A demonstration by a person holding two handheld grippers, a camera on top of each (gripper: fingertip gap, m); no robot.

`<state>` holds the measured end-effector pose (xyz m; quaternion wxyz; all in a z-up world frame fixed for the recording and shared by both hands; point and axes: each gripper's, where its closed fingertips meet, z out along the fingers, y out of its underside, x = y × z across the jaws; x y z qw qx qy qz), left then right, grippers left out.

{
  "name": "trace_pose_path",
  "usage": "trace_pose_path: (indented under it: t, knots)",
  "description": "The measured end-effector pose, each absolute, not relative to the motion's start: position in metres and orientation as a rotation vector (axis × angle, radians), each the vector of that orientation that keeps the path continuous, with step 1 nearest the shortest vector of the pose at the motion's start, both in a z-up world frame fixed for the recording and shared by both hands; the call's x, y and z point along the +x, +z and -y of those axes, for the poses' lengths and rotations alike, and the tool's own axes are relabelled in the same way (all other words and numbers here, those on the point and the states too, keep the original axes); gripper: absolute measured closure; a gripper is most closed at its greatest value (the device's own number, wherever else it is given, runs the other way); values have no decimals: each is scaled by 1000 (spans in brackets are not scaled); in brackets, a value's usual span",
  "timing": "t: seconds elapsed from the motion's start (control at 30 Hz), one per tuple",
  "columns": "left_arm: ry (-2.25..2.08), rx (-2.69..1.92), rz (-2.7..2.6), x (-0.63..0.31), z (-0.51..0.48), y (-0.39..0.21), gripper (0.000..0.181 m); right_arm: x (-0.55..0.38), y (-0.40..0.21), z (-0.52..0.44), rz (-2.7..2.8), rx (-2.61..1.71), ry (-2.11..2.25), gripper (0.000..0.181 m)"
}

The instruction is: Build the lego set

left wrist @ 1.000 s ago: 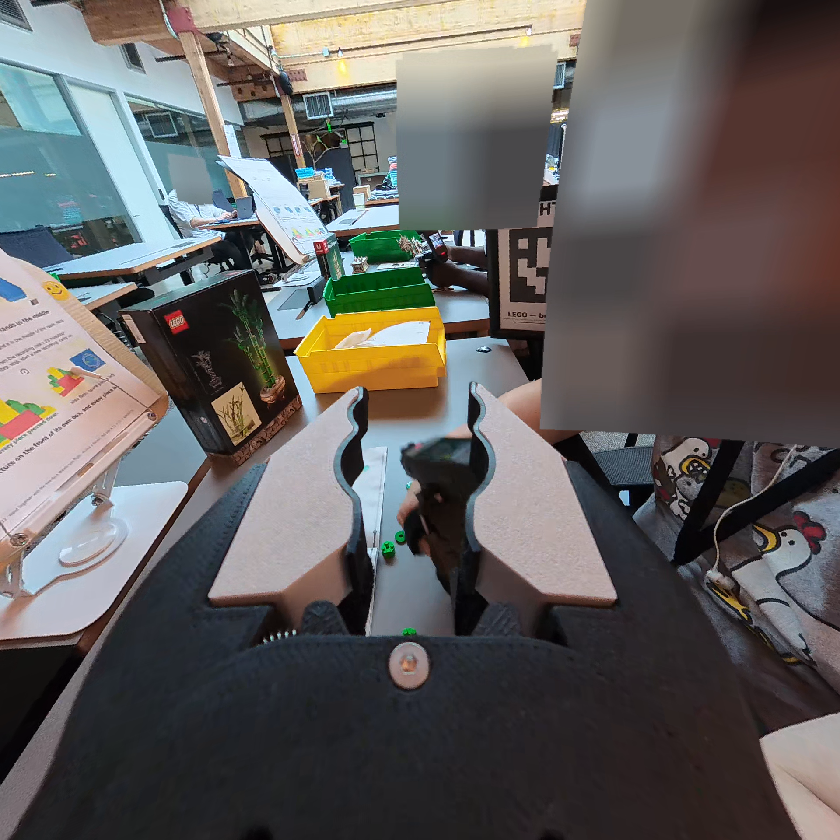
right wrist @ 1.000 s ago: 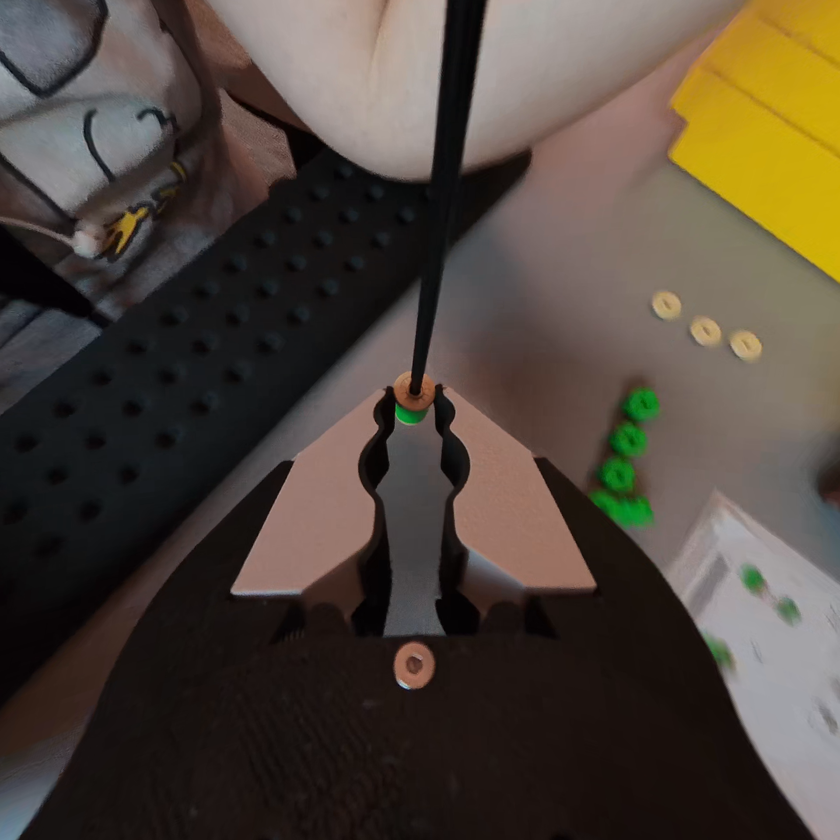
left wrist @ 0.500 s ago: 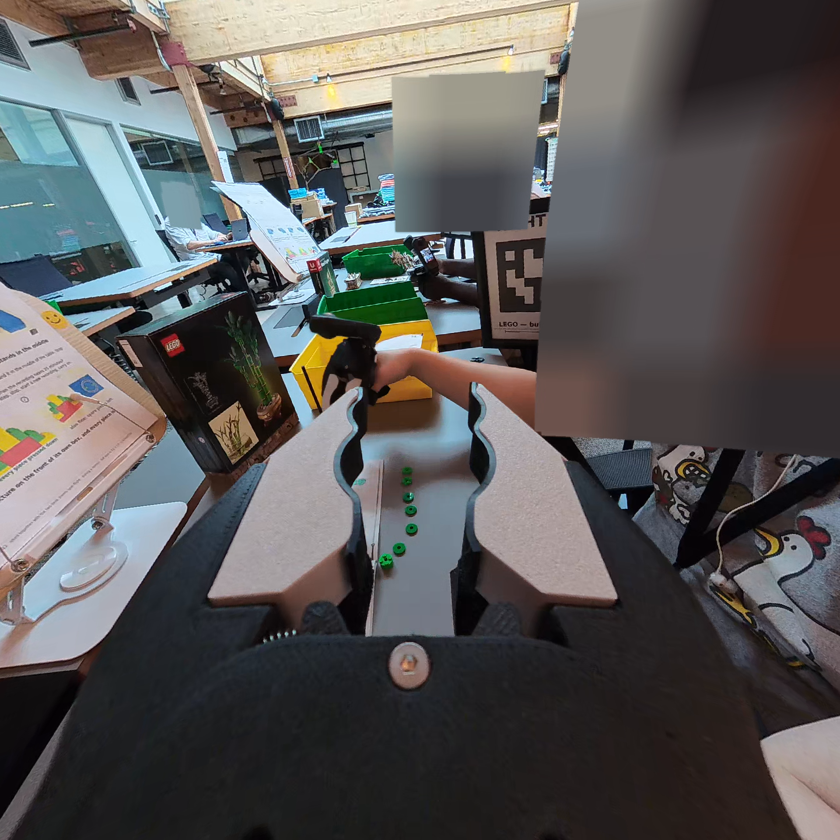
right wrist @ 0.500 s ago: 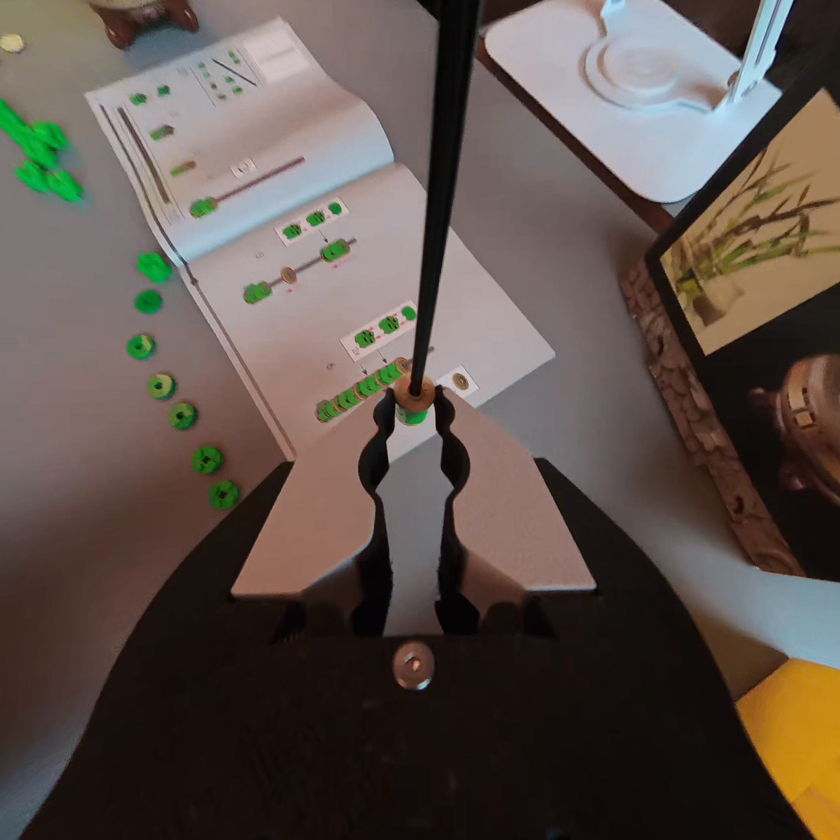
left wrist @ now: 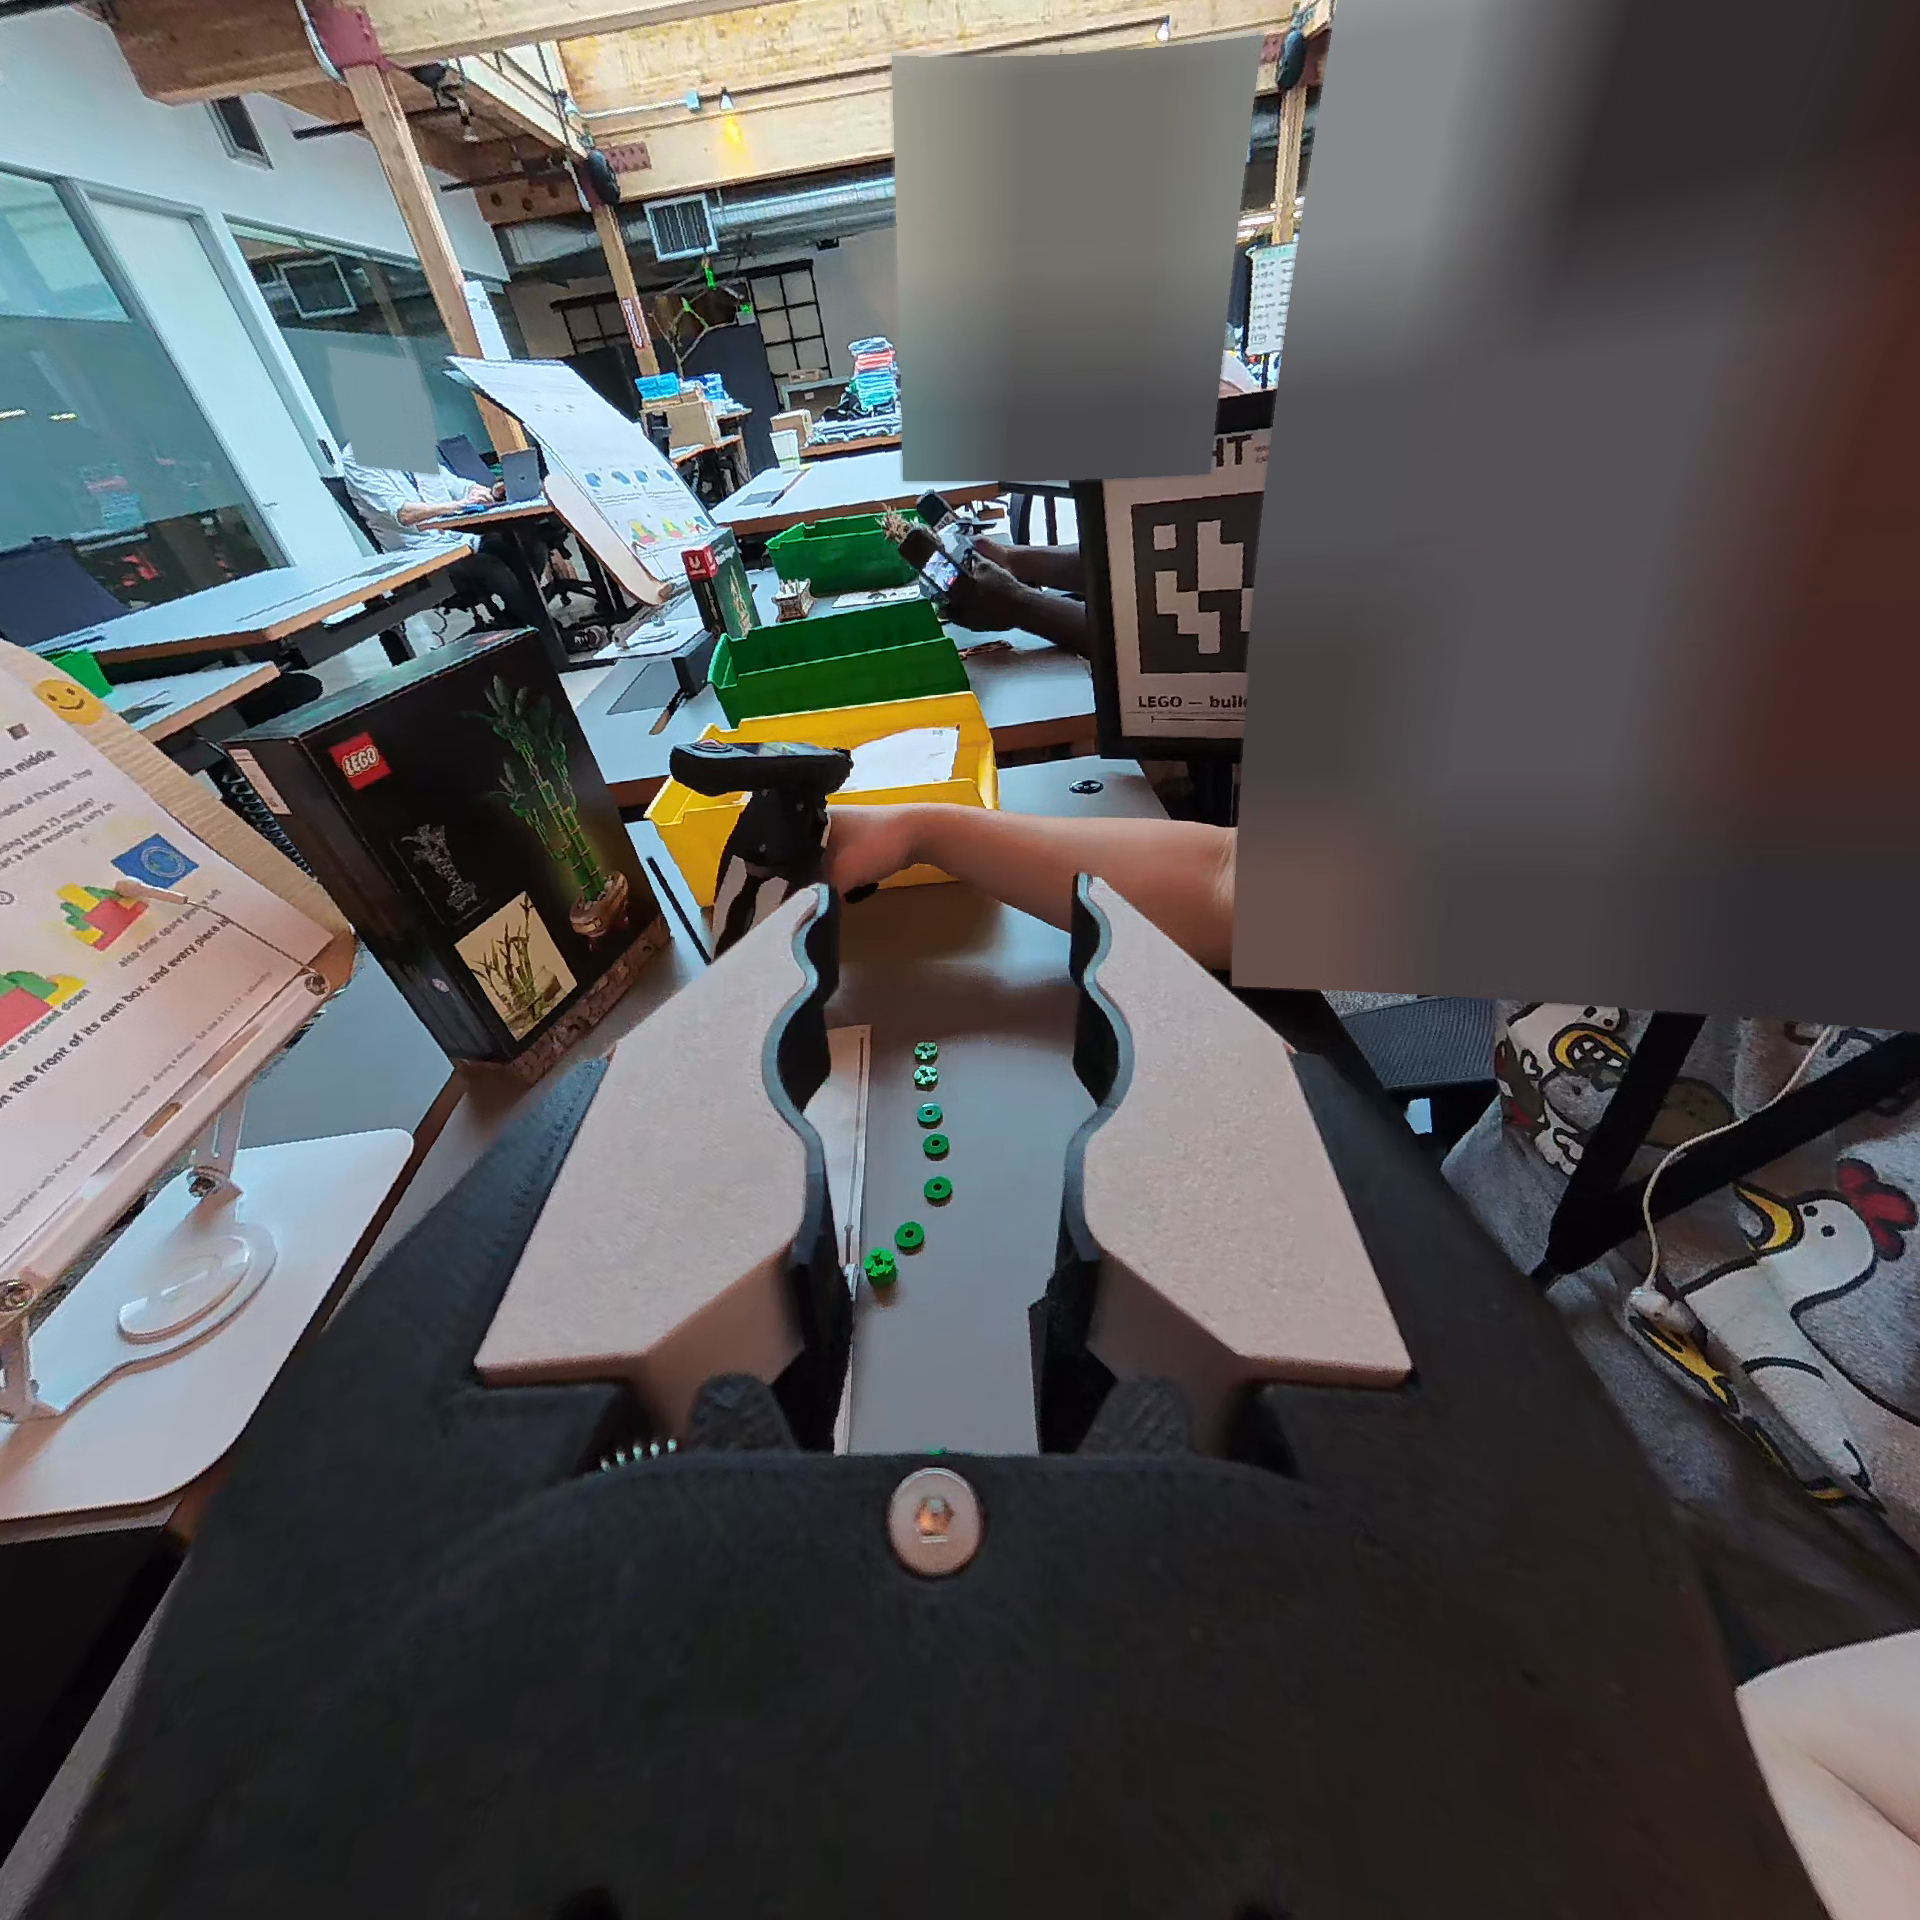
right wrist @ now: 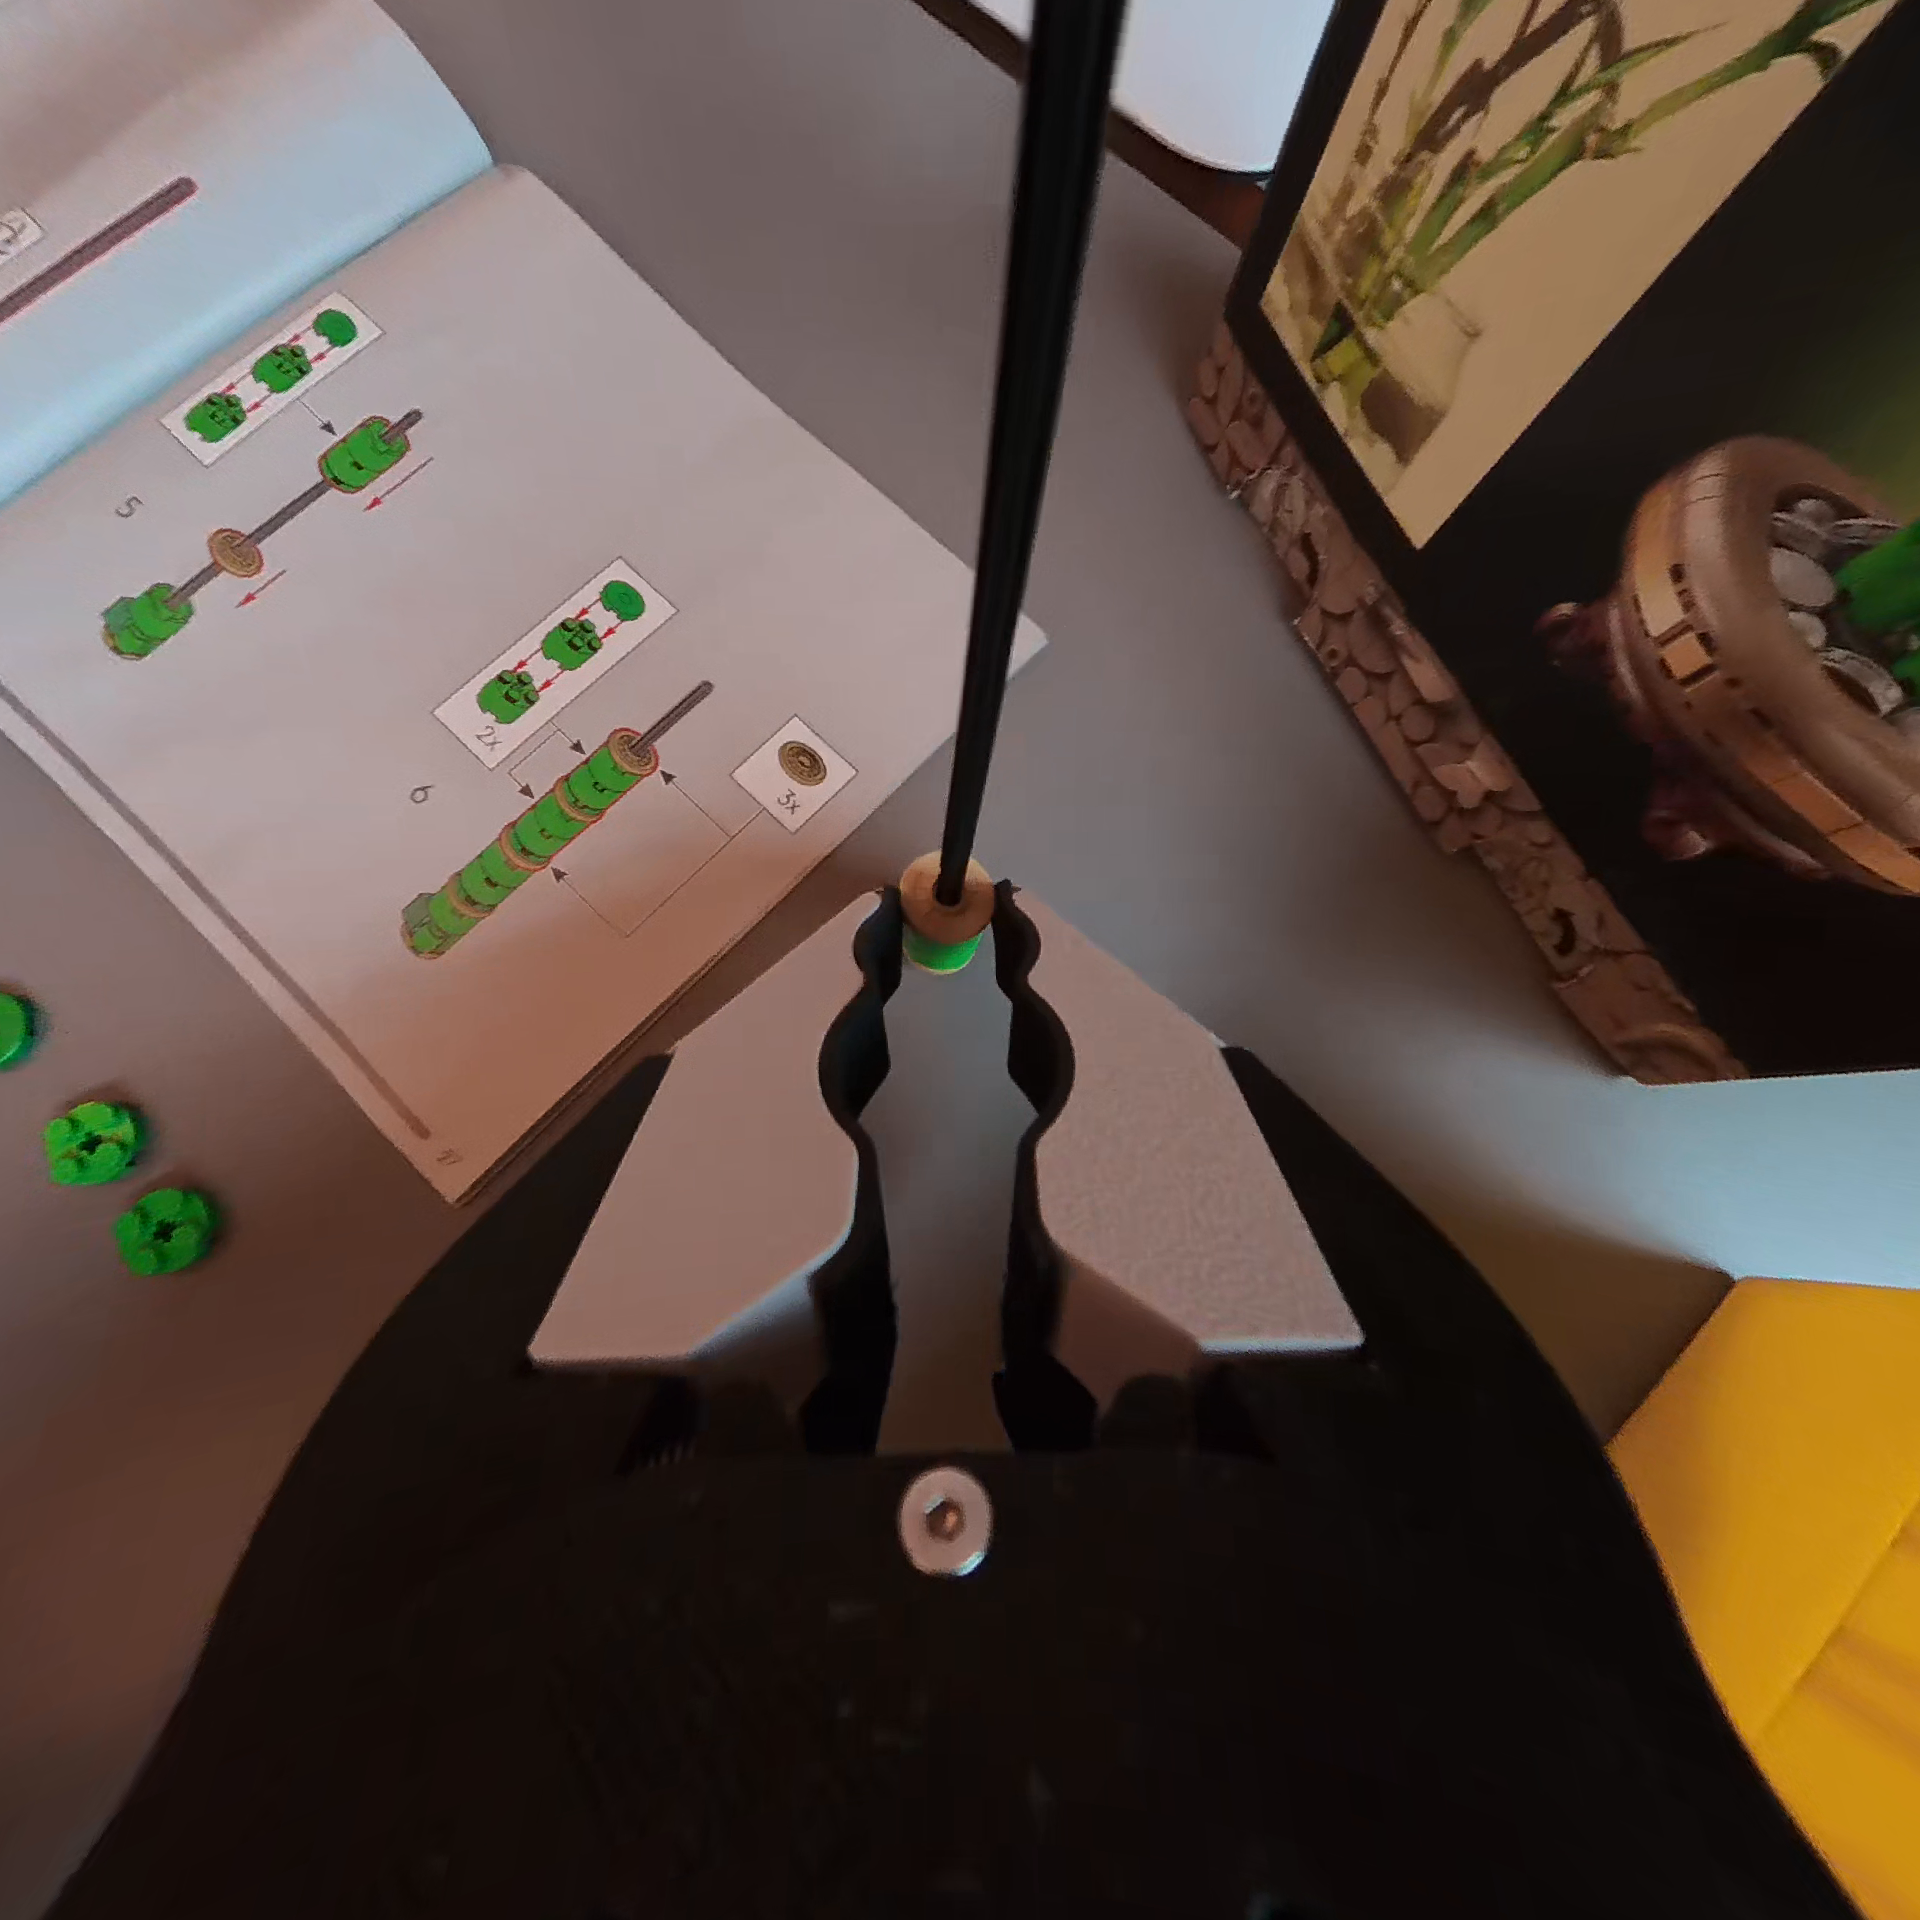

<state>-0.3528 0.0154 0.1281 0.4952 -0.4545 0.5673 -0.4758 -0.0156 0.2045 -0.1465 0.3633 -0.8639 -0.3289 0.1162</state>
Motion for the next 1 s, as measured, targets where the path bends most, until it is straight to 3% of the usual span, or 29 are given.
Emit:
trace_pose_path:
  t: [0.73, 1.0]
  knots:
    - [-1159, -1111, -1397, -347, -16, 124, 139, -15, -151, -204, 825, -2202, 385, 164]
    - [-1161, -1103, -1383, -349, -15, 127, 138, -16, -144, -205, 801, -2182, 400, 136]
